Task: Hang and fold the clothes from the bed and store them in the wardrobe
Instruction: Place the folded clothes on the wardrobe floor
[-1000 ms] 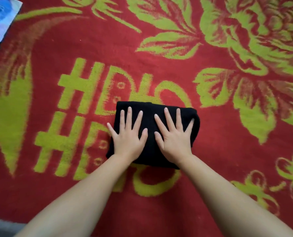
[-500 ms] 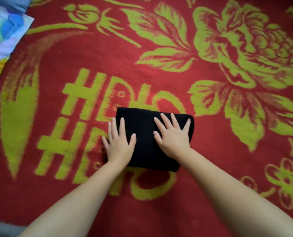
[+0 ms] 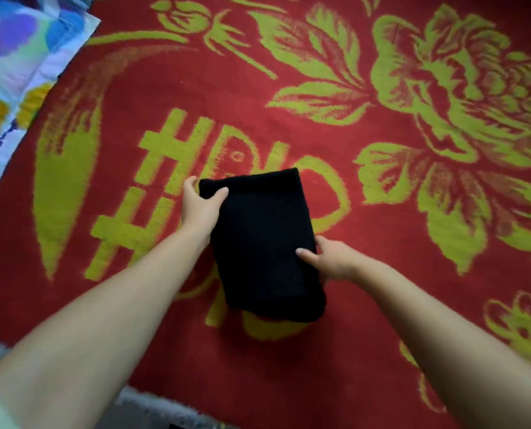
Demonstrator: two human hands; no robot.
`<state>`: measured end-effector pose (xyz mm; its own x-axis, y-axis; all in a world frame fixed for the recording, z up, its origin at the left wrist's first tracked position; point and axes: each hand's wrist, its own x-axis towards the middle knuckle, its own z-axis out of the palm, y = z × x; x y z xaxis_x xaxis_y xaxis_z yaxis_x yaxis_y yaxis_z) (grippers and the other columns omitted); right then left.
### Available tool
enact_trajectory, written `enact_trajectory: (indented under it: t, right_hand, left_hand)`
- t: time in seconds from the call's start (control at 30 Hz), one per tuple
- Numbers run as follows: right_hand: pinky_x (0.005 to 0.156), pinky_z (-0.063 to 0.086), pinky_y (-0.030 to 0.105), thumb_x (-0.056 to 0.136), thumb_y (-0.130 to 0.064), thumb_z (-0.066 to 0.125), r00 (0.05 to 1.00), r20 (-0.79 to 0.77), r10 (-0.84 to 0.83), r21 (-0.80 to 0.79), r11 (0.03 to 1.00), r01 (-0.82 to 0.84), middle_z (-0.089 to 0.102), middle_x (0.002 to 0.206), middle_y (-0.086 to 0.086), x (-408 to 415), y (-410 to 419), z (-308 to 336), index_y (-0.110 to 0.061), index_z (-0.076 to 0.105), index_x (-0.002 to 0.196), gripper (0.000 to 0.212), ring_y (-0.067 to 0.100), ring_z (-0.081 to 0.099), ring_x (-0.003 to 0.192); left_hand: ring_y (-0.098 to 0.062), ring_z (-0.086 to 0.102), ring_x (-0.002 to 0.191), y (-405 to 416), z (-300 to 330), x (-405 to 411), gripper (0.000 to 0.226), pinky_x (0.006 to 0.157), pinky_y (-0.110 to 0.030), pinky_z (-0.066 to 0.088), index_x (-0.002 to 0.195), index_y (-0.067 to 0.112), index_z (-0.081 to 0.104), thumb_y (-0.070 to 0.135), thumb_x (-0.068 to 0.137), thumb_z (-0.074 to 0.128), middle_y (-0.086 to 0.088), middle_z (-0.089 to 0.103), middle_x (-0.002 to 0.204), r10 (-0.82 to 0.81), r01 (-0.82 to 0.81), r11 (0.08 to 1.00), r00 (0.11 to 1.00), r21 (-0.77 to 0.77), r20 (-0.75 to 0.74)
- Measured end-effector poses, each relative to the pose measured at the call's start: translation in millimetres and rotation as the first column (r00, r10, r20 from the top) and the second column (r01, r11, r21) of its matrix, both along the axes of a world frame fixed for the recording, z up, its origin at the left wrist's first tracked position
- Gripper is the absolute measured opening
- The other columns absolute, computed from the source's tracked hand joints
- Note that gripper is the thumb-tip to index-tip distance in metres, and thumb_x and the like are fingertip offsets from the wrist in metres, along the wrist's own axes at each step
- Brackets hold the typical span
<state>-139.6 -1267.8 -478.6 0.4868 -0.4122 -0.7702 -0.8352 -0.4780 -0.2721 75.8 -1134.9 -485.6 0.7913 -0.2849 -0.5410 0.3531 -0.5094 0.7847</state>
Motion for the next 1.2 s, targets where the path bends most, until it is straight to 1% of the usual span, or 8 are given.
enact_trajectory:
  t: [0.1,0.23,0.37,0.47,0.73,0.9,1.03,1.2]
  right_hand:
    - [0.093,0.045,0.039,0.097,-0.054,0.036,0.990,0.081,-0.116,-0.150,0.980,0.128,0.059,0.125,0.013,-16.7,29.7,0.1,-0.018,0.031,0.144,0.060,0.031,0.057,0.114]
    - [0.118,0.009,0.048,0.101,-0.039,0.028,0.945,0.294,0.142,-0.561,0.826,0.050,0.018,0.159,0.007,3.8,38.1,6.9,-0.015,0.016,0.153,0.058,0.024,0.006,0.149]
    - [0.115,-0.013,0.045,0.100,-0.044,0.010,0.883,0.247,0.400,-0.562,0.802,-0.206,-0.011,0.160,0.002,28.1,63.7,-8.3,-0.017,-0.005,0.151,0.059,0.017,-0.026,0.141]
    - [0.114,-0.020,0.042,0.098,-0.047,0.001,0.918,0.195,0.345,-0.489,0.846,-0.214,-0.025,0.156,-0.008,16.4,56.0,-43.9,-0.025,-0.022,0.145,0.057,0.008,-0.035,0.137]
    - [0.113,-0.014,0.054,0.102,-0.042,0.019,0.896,0.167,0.412,-0.500,0.818,-0.284,-0.016,0.158,-0.003,18.4,51.2,-35.5,-0.018,-0.006,0.152,0.060,0.014,-0.023,0.142]
    - [0.110,0.014,0.068,0.080,-0.033,0.052,0.602,0.249,0.759,-0.683,0.578,-0.446,0.022,0.157,0.016,-49.8,94.5,-12.5,-0.006,0.028,0.148,0.077,0.032,0.012,0.147]
    - [0.104,0.021,0.071,0.066,-0.017,0.073,0.636,0.011,0.772,-0.689,0.467,-0.555,0.020,0.158,0.011,-66.7,104.5,-27.4,-0.022,0.018,0.151,0.102,0.033,0.019,0.145]
    - [0.100,0.035,0.068,0.079,-0.019,0.058,0.737,0.095,0.669,-0.796,0.495,-0.347,0.036,0.151,0.013,-19.0,79.4,-41.1,-0.029,0.023,0.149,0.079,0.040,0.035,0.137]
  left_hand:
    - [-0.028,0.023,0.143,-2.5,7.2,0.5,0.073,0.115,-0.045,0.021,0.153,0.022,0.008,0.037,0.096,0.051,-0.007,0.020,0.157,-0.419,0.342,0.870,0.893,0.355,0.164]
    - [-0.017,-0.013,0.147,21.5,2.0,-61.9,0.067,0.116,-0.047,-0.009,0.152,0.018,-0.008,0.043,0.100,0.027,-0.001,-0.011,0.160,-0.764,0.465,0.644,0.442,0.608,0.470]
    - [-0.017,-0.023,0.143,32.1,-24.6,-106.4,0.063,0.117,-0.051,-0.008,0.147,0.017,-0.016,0.043,0.101,0.018,-0.002,-0.017,0.159,-0.809,0.449,0.572,0.445,0.686,0.384]
    - [-0.023,0.003,0.147,27.4,-40.1,-111.9,0.060,0.114,-0.059,0.009,0.150,0.012,0.010,0.039,0.097,0.021,-0.008,0.009,0.159,-0.794,0.400,0.603,0.382,0.690,0.473]
    - [-0.025,-0.010,0.146,28.8,-39.1,-105.3,0.066,0.114,-0.063,0.001,0.150,0.012,-0.002,0.047,0.098,0.017,-0.010,-0.006,0.159,-0.879,0.447,0.472,0.307,0.759,0.366]
    - [-0.030,0.009,0.147,104.7,-29.2,-123.9,0.091,0.109,-0.068,0.017,0.148,0.000,0.019,0.048,0.081,0.058,-0.020,0.011,0.158,-0.890,0.511,0.342,-0.095,0.789,0.447]
    - [-0.031,0.020,0.142,115.6,-35.8,-136.4,0.110,0.104,-0.068,0.026,0.146,0.012,0.024,0.024,0.055,0.084,-0.015,0.021,0.153,-0.941,0.499,0.293,-0.004,0.816,0.340]
    - [-0.033,0.023,0.141,70.8,-47.4,-108.7,0.069,0.098,-0.068,0.036,0.146,0.007,0.025,0.010,0.081,0.049,-0.014,0.023,0.154,-0.881,0.413,0.430,-0.001,0.803,0.472]
